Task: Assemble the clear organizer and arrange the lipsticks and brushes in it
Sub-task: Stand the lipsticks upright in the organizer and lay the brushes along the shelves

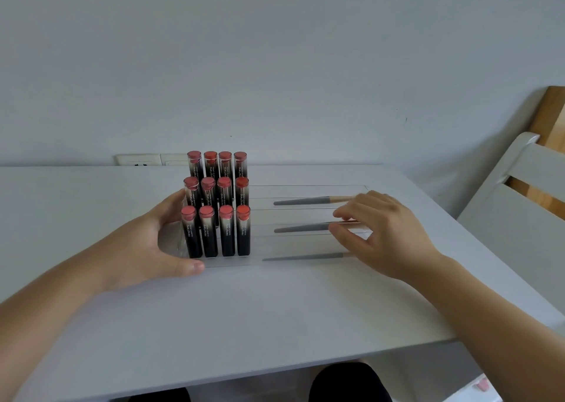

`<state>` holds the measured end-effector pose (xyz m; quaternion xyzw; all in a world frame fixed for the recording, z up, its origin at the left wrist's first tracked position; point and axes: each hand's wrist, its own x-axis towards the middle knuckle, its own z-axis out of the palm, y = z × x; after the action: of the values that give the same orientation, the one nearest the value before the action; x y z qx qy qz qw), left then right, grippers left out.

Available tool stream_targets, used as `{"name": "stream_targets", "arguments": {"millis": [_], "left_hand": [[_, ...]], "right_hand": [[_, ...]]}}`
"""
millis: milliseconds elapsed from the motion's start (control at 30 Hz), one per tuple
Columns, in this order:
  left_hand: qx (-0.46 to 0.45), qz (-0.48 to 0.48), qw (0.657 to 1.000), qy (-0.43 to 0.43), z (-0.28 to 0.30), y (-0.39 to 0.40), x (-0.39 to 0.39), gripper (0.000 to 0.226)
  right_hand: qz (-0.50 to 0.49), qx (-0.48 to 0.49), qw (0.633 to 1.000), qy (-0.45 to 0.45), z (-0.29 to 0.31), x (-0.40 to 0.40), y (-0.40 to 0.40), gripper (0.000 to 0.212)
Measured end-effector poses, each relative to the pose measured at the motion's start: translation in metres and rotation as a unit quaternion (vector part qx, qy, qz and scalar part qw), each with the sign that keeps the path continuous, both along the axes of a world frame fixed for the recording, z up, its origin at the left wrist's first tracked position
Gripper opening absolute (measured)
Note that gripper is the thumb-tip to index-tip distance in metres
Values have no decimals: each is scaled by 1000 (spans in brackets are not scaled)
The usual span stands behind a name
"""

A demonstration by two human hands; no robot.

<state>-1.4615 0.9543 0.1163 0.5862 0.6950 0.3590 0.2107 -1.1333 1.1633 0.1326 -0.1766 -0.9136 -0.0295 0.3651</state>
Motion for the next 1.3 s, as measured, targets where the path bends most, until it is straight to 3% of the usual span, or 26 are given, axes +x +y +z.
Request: {"name": "stream_targets", "arguments": {"millis": [167,333,433,933,1033,1133,1300], "left_hand": [[0,2,1000,-5,1,0,1,116],[-6,6,1000,-16,1,-1,1,128],[0,2,1000,-11,2,-2,3,117],[9,-1,1000,0,3,-1,3,108],[6,-4,1000,-2,4,-1,4,111],[0,-4,1000,-7,4,0,4,114],[-6,11,1000,-5,2,-1,2,122]], "right_hand": [[-16,6,999,34,17,-4,9,27],[-47,-78,993,-72,32,-11,23,43],[-45,-75,989,-116,32,-13,28,40],[-59,-78,988,-123,32,-13,33,49],[-51,-61,993,-82,30,-11,34,45],[-82,-80,993,38,23,-5,33,31],[-155,-308,929,135,0,13,23,21]]}}
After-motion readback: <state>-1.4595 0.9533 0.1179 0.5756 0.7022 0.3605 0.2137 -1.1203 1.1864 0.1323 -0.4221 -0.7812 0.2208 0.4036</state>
